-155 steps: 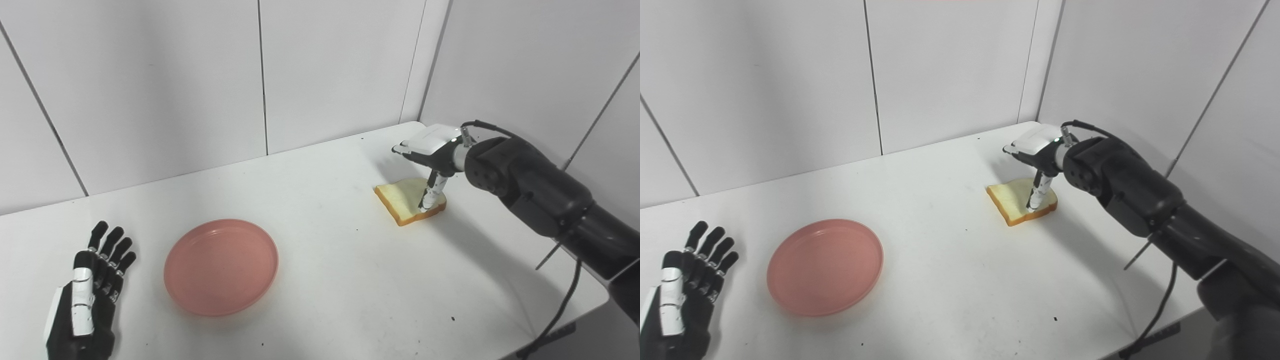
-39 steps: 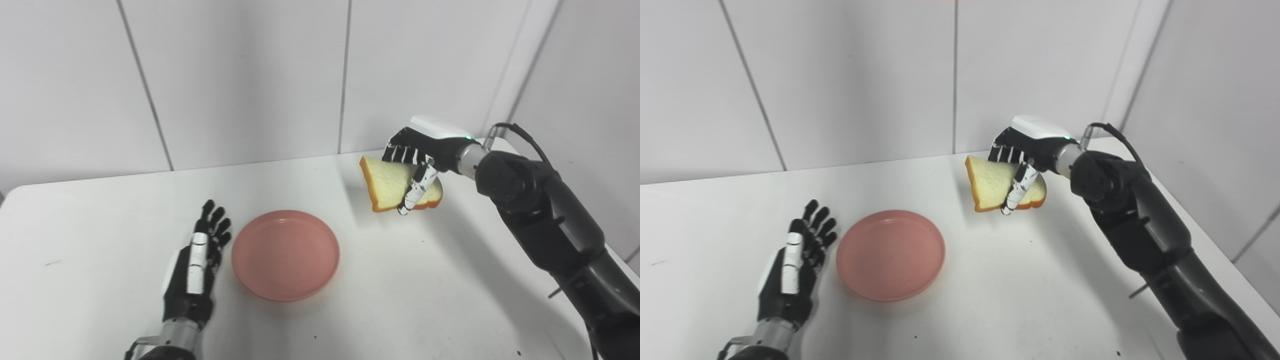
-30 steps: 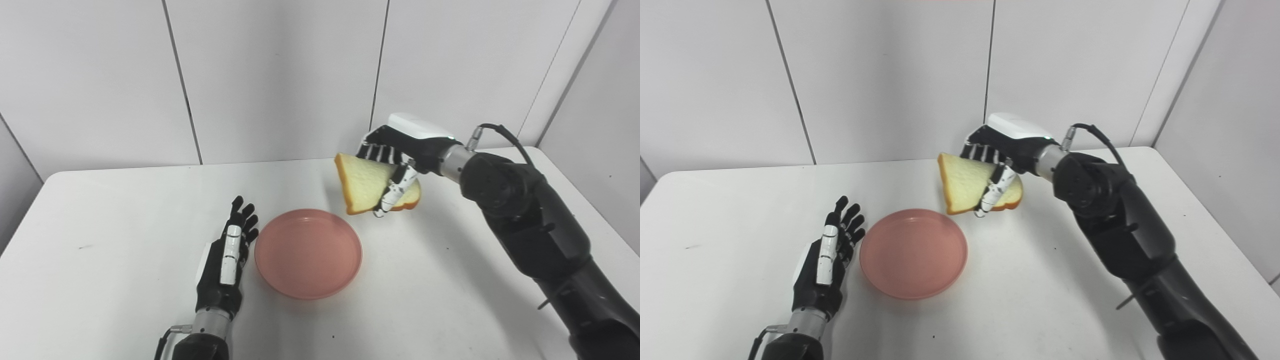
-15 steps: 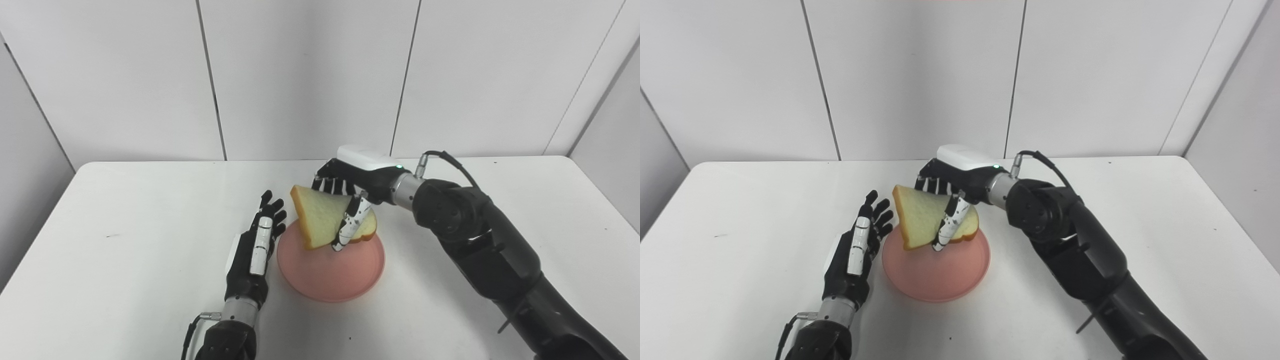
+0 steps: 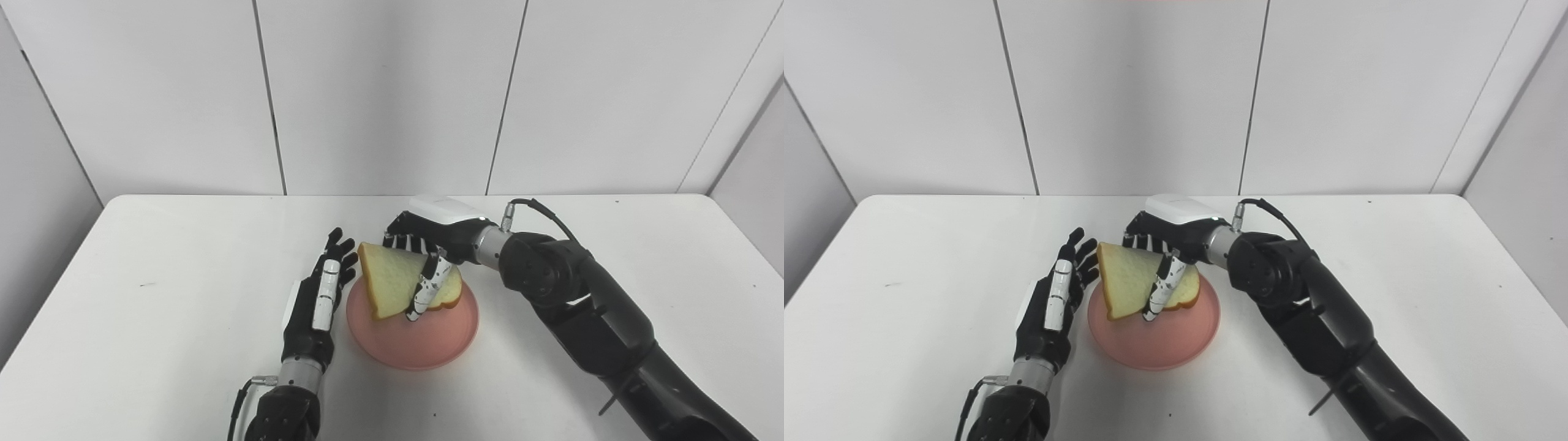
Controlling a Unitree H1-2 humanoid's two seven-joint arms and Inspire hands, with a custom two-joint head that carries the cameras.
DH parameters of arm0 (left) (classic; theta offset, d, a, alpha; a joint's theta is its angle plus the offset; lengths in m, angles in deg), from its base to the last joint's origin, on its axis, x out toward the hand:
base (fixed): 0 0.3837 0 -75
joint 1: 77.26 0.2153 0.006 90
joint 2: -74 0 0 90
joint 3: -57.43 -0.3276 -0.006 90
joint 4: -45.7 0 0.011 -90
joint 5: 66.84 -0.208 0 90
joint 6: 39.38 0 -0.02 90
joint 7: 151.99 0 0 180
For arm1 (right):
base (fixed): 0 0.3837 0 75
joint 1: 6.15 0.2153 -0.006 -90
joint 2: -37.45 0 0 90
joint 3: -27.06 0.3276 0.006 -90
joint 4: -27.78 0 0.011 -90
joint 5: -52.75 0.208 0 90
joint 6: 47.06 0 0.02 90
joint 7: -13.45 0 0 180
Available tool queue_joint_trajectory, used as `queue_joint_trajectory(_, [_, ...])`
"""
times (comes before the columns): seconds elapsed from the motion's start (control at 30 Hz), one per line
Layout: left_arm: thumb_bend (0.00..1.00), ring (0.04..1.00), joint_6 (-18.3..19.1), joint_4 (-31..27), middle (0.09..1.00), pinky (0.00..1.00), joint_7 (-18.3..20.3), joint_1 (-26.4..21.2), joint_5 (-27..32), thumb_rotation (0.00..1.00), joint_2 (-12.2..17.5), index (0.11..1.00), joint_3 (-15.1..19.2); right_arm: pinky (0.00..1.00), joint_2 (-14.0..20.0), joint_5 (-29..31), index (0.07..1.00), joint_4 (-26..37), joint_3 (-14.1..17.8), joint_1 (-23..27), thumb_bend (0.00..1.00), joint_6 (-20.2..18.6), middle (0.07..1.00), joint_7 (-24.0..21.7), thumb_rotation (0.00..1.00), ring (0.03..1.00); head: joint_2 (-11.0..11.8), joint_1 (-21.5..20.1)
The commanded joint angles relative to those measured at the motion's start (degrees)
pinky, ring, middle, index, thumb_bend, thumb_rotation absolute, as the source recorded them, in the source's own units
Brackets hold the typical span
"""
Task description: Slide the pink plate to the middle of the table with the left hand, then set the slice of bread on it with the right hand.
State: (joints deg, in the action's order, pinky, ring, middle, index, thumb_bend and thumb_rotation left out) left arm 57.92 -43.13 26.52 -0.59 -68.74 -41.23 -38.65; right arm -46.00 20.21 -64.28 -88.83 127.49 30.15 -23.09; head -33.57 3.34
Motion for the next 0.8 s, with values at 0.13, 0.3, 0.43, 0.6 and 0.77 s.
queue_joint_trajectory(0.13, [0.67, 0.918, -0.55, -2.79, 0.937, 0.92, 0.25, -2.16, -0.13, 1.0, -0.61, 0.946, -0.61, 0.25, 0.72, -0.65, 0.488, -1.26, 0.75, 1.29, 0.53, 2.52, 0.478, 2.07, 0.0, 0.331, -0.53, -0.08])
queue_joint_trajectory(0.3, [0.67, 0.915, -0.99, -2.84, 0.932, 0.92, -0.09, -2.1, 0.66, 1.0, -1.15, 0.937, -0.07, 0.26, 0.41, -0.2, 0.504, -3.24, 0.89, 0.47, 0.52, 4.06, 0.44, 3.6, 0.0, 0.348, -0.76, -0.26])
queue_joint_trajectory(0.43, [0.67, 0.918, -1.26, -2.77, 0.934, 0.92, 0.15, -2.13, 0.85, 1.0, -0.87, 0.937, -0.13, 0.35, 0.02, -0.22, 0.536, -5.2, 0.53, 0.27, 0.51, 5.23, 0.455, 3.79, 0.0, 0.382, -0.85, -0.26])
queue_joint_trajectory(0.6, [0.67, 0.92, -1.04, -2.99, 0.935, 0.93, 0.29, -2.16, 1.0, 1.0, -0.8, 0.941, -0.08, 0.4, -0.64, -0.92, 0.547, -7.58, -0.08, -0.1, 0.51, 6.31, 0.484, 5.09, 0.0, 0.385, -1.07, -0.39])
queue_joint_trajectory(0.77, [0.66, 0.919, -0.65, -3.44, 0.935, 0.93, 0.01, -2.12, 0.88, 1.0, -0.99, 0.94, -0.01, 0.45, -1.51, -1.97, 0.518, -8.99, -0.63, -0.58, 0.51, 6.4, 0.505, 6.11, 0.0, 0.408, -1.09, -0.34])
